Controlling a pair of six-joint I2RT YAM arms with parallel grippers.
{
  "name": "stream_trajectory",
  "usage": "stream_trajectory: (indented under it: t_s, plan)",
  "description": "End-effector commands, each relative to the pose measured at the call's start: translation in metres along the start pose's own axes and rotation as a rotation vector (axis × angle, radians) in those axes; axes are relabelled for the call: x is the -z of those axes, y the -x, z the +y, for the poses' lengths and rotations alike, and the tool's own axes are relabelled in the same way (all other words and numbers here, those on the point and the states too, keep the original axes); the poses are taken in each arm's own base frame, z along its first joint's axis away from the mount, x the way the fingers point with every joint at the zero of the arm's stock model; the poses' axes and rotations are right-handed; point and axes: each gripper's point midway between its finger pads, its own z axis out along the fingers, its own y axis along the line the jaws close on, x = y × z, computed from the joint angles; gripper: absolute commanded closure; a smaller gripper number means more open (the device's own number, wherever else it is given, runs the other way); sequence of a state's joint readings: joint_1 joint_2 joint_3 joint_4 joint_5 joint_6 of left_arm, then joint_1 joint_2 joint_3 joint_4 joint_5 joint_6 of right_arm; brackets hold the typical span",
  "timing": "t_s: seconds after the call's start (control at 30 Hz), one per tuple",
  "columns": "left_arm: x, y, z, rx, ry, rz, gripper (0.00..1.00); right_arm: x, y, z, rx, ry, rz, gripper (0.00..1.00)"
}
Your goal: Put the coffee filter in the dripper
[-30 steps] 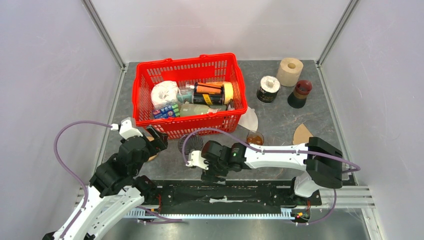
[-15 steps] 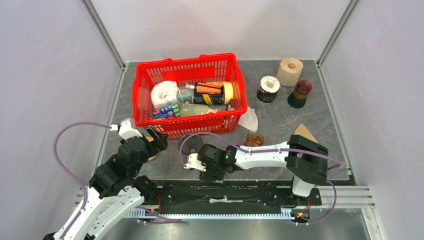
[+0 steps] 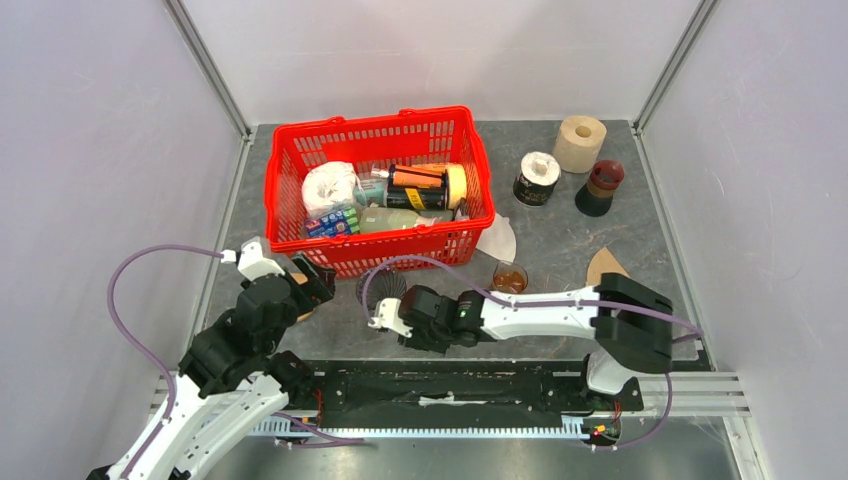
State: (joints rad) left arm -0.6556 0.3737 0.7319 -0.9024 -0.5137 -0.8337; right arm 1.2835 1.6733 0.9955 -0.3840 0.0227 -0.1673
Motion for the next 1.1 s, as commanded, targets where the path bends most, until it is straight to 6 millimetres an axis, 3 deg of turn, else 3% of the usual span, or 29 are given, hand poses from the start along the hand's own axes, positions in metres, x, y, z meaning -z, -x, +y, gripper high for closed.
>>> stream_trajectory:
  t_s: [0.0, 0.13, 0.3, 0.43, 0.6, 0.87, 1.07]
  plan:
    - [0.0, 0.005, -0.003, 0.052, -0.011, -0.027, 0.05, 0.048, 0.046, -0.017, -0.093, -0.081, -0.2, 0.85]
    - [0.001, 0.006, -0.003, 0.056, -0.013, -0.03, 0.05, 0.084, 0.053, -0.027, -0.183, -0.14, -0.227, 0.88]
    - [0.002, 0.007, -0.003, 0.063, -0.021, -0.033, 0.05, 0.129, 0.039, -0.049, -0.364, -0.294, -0.164, 0.87]
    - [0.004, 0.008, -0.002, 0.072, -0.024, -0.045, 0.05, 0.158, 0.017, -0.066, -0.499, -0.386, -0.095, 0.86]
    - [0.003, 0.008, -0.003, 0.07, -0.022, -0.041, 0.05, 0.182, -0.017, -0.103, -0.693, -0.497, -0.04, 0.86]
    - [0.003, 0.009, -0.002, 0.07, -0.018, -0.044, 0.05, 0.206, -0.046, -0.145, -0.85, -0.58, -0.044, 0.86]
    - [0.002, 0.007, -0.003, 0.069, -0.021, -0.039, 0.05, 0.19, -0.043, -0.139, -0.897, -0.437, -0.034, 0.83]
